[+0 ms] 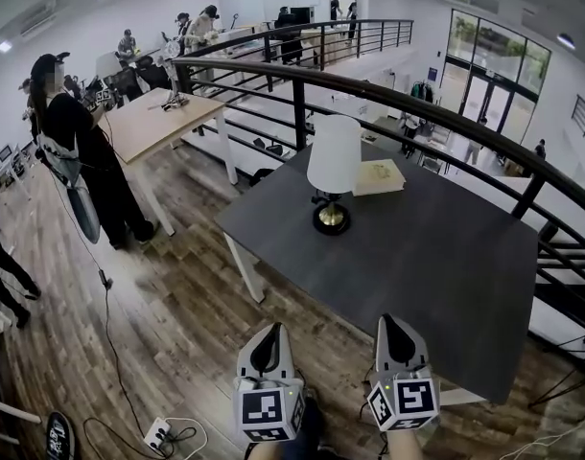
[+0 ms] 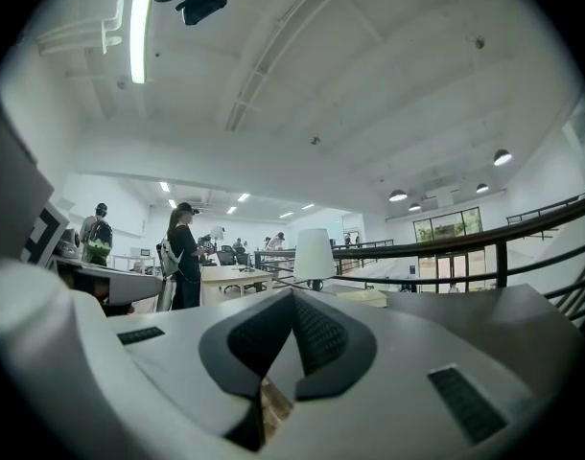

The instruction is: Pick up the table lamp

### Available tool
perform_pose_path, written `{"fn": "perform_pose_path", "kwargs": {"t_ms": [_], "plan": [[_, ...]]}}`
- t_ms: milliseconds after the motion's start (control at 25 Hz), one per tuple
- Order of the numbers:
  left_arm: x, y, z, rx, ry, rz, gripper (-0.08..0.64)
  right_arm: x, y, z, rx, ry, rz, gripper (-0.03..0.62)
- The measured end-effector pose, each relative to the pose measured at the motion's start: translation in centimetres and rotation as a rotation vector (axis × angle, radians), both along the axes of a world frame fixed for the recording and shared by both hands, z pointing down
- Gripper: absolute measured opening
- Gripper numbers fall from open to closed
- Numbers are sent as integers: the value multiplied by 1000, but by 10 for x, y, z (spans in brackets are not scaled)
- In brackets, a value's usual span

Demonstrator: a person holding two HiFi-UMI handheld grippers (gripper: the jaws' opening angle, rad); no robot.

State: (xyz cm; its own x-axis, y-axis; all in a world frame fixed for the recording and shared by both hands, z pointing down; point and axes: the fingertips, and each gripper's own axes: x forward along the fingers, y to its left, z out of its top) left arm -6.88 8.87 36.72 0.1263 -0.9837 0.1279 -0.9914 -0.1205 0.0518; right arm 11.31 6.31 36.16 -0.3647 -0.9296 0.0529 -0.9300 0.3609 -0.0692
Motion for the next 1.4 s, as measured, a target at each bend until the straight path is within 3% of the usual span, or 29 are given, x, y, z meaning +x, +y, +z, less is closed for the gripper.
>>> {"fn": "perform_pose_path", "kwargs": {"t_ms": [560, 1000, 1400], "plan": [[-39, -124, -9, 6, 16, 59, 11, -44, -114, -9, 7, 12, 40, -6], [-50, -176, -5, -11, 21, 122, 9, -59, -160, 1, -16, 22, 87, -6], [-45, -200, 1, -16, 30, 131, 9, -67, -177, 7, -29, 47, 70, -6]]}}
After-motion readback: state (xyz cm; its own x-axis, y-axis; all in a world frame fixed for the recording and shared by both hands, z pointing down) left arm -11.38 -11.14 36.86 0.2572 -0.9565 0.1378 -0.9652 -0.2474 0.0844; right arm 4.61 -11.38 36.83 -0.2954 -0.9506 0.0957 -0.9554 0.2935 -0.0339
